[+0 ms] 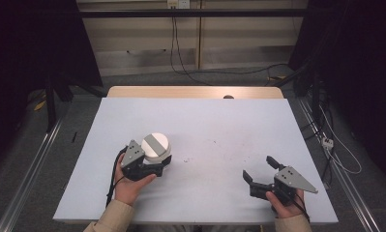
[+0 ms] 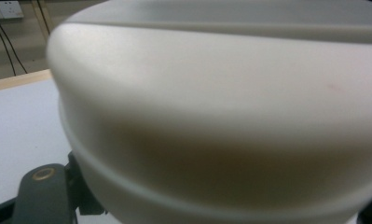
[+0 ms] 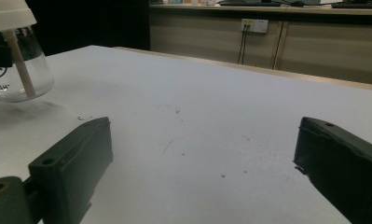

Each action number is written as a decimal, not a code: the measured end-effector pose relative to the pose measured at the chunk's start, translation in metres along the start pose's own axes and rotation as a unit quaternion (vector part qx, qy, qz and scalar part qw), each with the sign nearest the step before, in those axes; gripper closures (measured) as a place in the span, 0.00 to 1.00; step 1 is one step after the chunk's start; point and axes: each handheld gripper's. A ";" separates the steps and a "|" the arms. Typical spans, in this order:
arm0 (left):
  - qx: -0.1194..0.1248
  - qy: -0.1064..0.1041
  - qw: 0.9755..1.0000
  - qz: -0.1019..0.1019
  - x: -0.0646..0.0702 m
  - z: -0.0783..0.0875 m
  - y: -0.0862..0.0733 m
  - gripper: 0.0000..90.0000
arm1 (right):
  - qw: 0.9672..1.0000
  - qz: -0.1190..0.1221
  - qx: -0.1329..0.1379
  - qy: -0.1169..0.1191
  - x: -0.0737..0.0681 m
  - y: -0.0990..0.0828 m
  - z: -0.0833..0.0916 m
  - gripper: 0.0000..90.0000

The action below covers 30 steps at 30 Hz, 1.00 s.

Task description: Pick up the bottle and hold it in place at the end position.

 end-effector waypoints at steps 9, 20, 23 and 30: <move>0.001 -0.011 1.000 -0.001 -0.001 -0.014 0.008 0.21 | 1.000 0.000 0.000 0.003 0.000 0.000 -0.001 0.04; 0.001 -0.019 1.000 0.001 -0.001 -0.032 0.017 0.21 | 1.000 -0.002 0.001 0.001 0.002 0.000 -0.001 0.04; 0.000 -0.019 1.000 -0.001 -0.002 -0.036 0.019 0.21 | 1.000 0.000 0.000 0.000 0.002 0.000 -0.001 0.04; -0.003 -0.024 1.000 -0.003 -0.002 -0.046 0.023 0.21 | 1.000 -0.001 0.001 -0.001 0.002 0.001 0.000 0.04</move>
Point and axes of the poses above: each handheld gripper's, and its own axes: z roughly backward along the jaws, y roughly out of its top, x roughly to its right, and after that the axes turned 1 degree about x, right-handed
